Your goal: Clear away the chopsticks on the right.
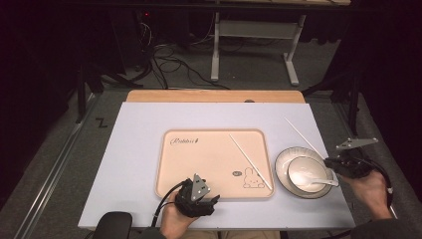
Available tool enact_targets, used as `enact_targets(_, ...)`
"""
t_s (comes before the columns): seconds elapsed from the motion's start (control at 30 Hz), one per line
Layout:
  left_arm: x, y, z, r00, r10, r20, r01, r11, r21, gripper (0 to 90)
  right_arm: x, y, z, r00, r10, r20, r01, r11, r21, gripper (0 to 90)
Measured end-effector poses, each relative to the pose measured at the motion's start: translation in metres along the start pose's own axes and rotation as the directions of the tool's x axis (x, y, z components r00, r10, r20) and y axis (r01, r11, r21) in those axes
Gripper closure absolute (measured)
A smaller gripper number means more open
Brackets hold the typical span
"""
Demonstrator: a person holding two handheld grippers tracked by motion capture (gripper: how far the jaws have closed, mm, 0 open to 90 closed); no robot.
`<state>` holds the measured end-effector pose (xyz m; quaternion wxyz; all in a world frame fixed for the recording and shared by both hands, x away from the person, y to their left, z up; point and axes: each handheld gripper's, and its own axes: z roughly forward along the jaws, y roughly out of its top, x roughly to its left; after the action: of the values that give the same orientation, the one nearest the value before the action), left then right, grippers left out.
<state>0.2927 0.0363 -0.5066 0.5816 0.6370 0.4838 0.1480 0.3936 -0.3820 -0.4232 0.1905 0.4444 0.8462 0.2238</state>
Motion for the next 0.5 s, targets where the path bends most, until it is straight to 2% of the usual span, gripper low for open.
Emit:
enact_targets(0.07, 0.002, 0.001, 0.002, 0.9998, -0.021, 0.000, 0.021, 0.9998, -0.002, 33.3, 0.005, 0.001, -0.006, 1.0000, 0.007, 0.007, -0.006, 1.000, -0.020, 85.8)
enact_targets(0.23, 0.005, 0.006, 0.004, 0.9992, -0.039, 0.010, 0.039, 0.9992, -0.009, 33.6, 0.018, 0.002, -0.023, 0.9997, 0.020, 0.017, -0.019, 0.998, -0.059, 85.8)
enact_targets(0.5, 0.005, 0.006, 0.012, 0.9995, -0.024, 0.019, 0.024, 0.9997, -0.009, 33.7, 0.053, 0.000, -0.043, 0.9998, 0.011, -0.016, -0.013, 0.995, -0.100, 85.7)
